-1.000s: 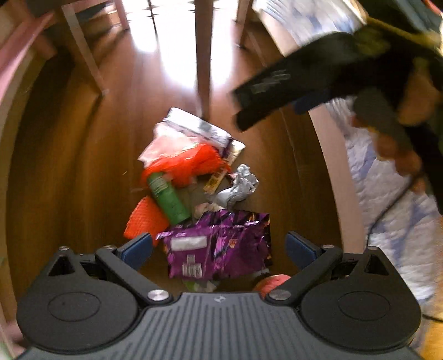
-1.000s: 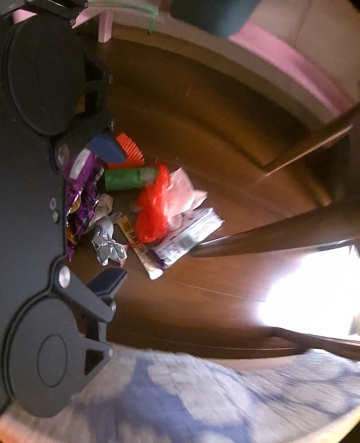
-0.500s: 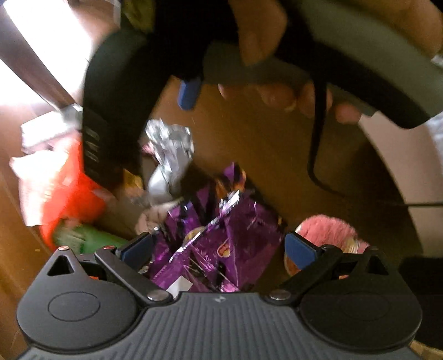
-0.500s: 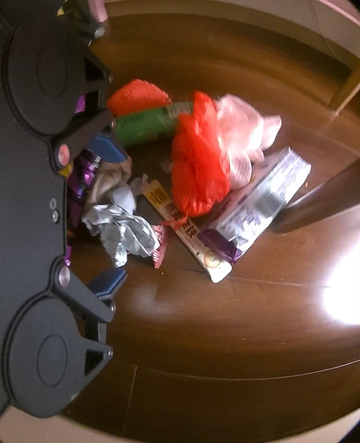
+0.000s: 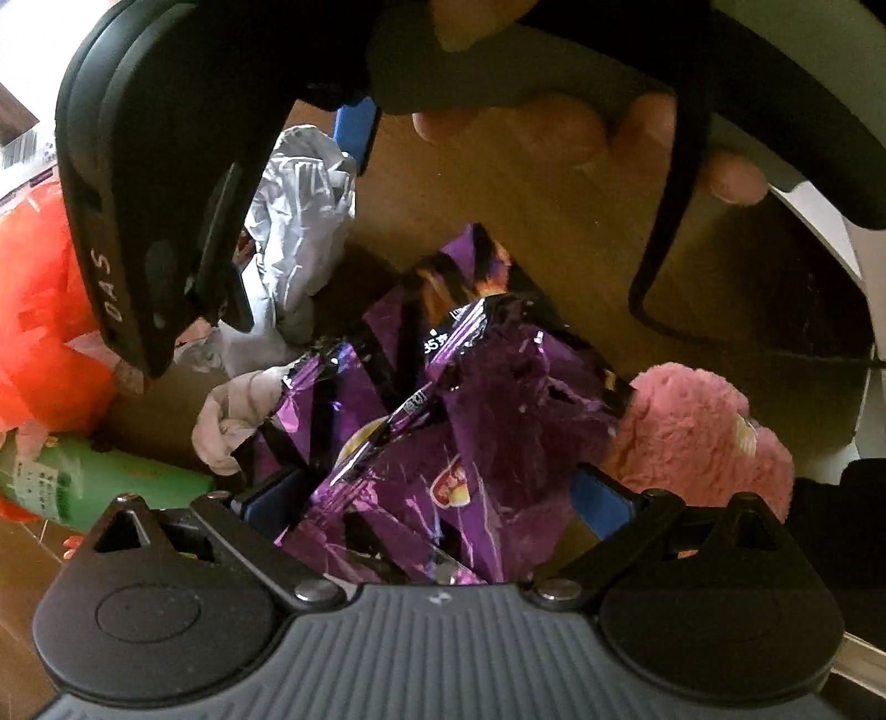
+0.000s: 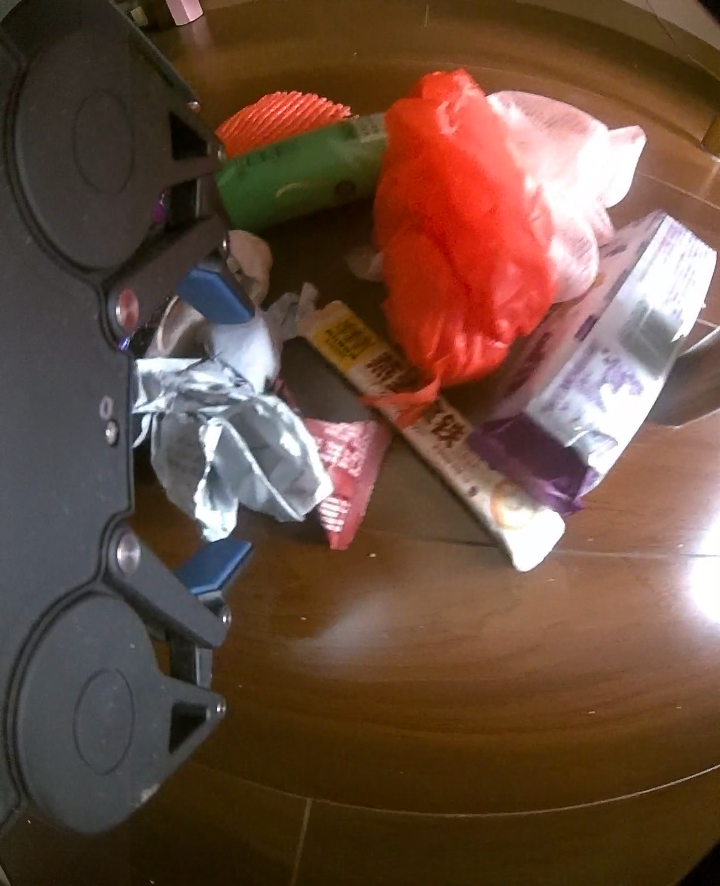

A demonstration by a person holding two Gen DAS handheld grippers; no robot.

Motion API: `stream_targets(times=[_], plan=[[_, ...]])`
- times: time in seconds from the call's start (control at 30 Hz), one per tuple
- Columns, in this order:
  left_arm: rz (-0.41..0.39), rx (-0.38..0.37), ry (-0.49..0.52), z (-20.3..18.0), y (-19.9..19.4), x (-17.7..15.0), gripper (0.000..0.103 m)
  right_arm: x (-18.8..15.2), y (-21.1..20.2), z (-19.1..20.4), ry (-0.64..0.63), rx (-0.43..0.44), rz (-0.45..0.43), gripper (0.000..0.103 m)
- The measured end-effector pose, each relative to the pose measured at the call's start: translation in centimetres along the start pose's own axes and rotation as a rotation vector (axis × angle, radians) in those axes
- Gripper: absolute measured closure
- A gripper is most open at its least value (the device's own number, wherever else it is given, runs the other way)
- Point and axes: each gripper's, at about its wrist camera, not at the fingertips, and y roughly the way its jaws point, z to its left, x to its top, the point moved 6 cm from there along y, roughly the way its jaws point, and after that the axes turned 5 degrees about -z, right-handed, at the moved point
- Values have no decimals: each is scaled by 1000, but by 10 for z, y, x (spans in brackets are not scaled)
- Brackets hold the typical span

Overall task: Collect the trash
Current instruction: 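Lower both tools to the trash pile while aiming at purple bag and foil, then grasp the purple snack bag with left tool while right tool grasps crumpled foil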

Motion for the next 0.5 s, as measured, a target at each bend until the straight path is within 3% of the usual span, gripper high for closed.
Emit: stream_targets(times=[0.07,0.17,0.27,0.3,0.5], plan=[[-8,-6,-26,0,1,0,1,0,-1,2,-1,12,-5,27],[-20,24,-50,1,1,1,17,2,-4,4,-14,27,-12,42],[-54,59,-103,7,-6,1,22,2,-6,6,-31,24,-38,54],[-65,70,-132,10,-8,0,28,3,-8,6,-34,22,-45,64],[-141,120,-297,25,-31,-10,46,4,-28,17,-91,-6,-81,80]])
